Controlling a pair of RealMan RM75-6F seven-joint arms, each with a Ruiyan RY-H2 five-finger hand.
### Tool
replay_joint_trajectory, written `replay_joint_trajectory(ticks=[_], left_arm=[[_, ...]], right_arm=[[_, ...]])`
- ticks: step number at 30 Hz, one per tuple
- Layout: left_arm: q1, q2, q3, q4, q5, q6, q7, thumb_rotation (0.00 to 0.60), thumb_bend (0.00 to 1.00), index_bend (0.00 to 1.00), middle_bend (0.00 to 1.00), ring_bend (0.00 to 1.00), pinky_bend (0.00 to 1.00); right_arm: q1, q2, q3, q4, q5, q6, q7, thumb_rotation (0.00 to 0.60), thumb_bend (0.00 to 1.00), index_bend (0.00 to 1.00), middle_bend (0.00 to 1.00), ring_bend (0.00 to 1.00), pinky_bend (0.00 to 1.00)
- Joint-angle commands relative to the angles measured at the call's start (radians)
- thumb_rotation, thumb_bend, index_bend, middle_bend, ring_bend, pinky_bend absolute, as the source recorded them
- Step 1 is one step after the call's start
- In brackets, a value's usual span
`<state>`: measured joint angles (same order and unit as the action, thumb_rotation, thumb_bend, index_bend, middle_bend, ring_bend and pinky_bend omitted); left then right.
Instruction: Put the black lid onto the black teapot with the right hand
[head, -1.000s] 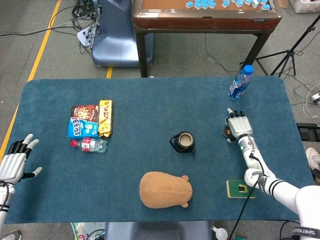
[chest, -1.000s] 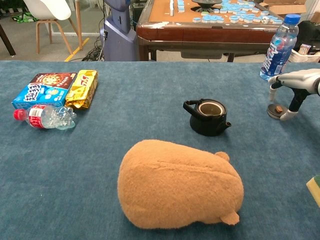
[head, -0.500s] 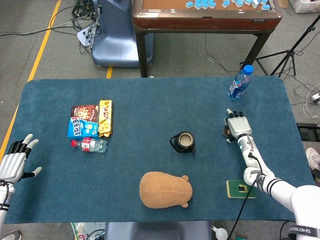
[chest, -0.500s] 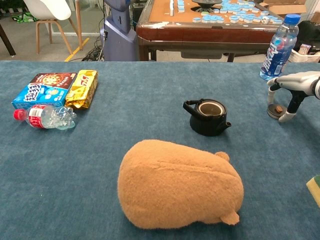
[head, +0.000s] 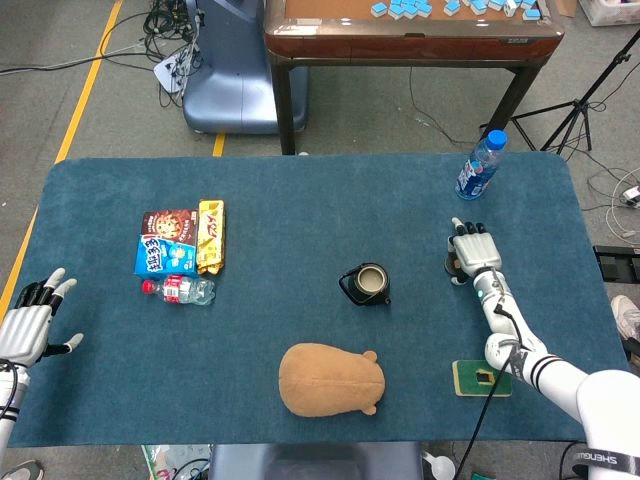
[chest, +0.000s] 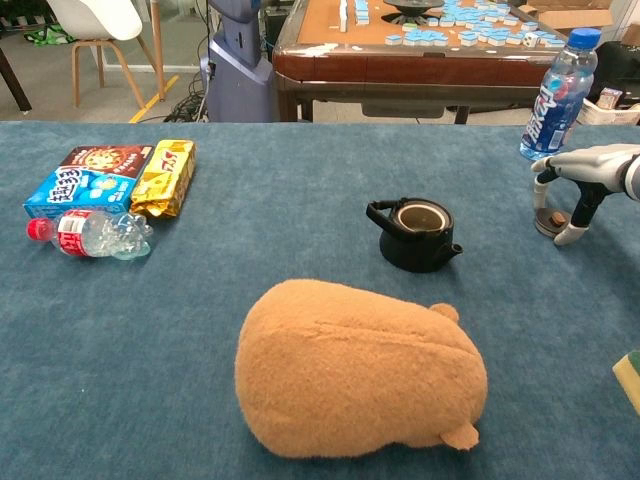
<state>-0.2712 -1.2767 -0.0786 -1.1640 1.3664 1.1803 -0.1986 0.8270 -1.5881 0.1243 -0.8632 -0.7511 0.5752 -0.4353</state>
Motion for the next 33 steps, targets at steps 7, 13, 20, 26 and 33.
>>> replay_joint_trajectory(ticks=[7,13,20,26,33], left_arm=[[0.003,0.000,0.001,0.000,0.000,0.003,-0.002,0.600,0.22,0.12,0.00,0.00,0.00],[0.002,-0.001,0.001,0.002,0.000,0.001,-0.004,0.600,0.22,0.12,0.00,0.00,0.00],[0.002,-0.001,0.000,0.004,-0.002,-0.001,-0.005,0.600,0.22,0.12,0.00,0.00,0.00],[0.003,0.001,0.000,0.000,-0.001,0.004,-0.004,0.600,0.22,0.12,0.00,0.00,0.00],[0.008,0.007,0.000,-0.008,-0.001,0.012,-0.002,0.600,0.22,0.12,0.00,0.00,0.00]], right_arm=[[-0.002,0.001,-0.002,-0.005,0.007,0.008,-0.010,0.600,0.16,0.43,0.00,0.00,0.00],[-0.001,0.002,-0.002,-0.009,0.007,0.010,-0.013,0.600,0.16,0.43,0.00,0.00,0.00],[0.000,0.008,-0.001,-0.020,0.002,0.010,-0.011,0.600,0.17,0.43,0.00,0.00,0.00],[0.003,0.023,0.000,-0.048,0.003,0.019,-0.018,0.600,0.17,0.43,0.00,0.00,0.00],[0.009,0.039,0.000,-0.082,0.009,0.031,-0.029,0.600,0.16,0.45,0.00,0.00,0.00]])
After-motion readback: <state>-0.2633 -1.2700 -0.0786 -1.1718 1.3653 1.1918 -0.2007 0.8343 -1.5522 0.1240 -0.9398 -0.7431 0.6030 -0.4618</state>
